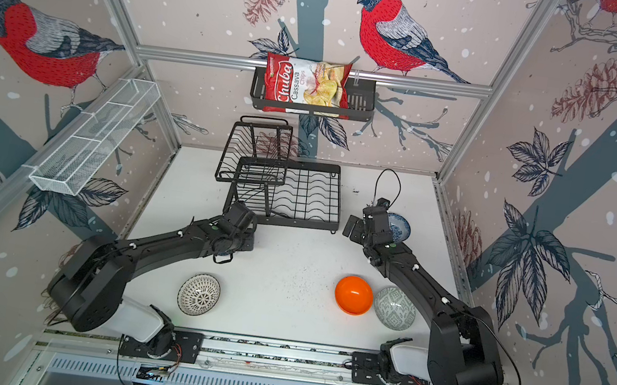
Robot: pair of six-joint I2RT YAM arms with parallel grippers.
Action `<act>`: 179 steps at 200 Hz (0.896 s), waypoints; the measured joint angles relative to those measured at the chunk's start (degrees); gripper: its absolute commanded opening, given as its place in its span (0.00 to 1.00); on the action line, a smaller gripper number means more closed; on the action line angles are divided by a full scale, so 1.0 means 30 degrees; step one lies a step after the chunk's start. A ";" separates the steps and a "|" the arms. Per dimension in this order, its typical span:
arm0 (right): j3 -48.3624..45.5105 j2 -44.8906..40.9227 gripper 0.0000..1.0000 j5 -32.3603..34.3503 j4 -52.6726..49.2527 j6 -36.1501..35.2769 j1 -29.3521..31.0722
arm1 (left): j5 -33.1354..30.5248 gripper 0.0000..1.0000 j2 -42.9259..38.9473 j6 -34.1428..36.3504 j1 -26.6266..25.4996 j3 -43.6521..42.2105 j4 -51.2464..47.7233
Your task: Load the bowls into the dish rack
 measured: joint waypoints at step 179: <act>-0.0984 -0.1617 1.00 -0.0882 -0.0007 0.0568 -0.1923 | 0.1668 0.01 0.7905 -0.1778 -0.7271 0.8371 0.2725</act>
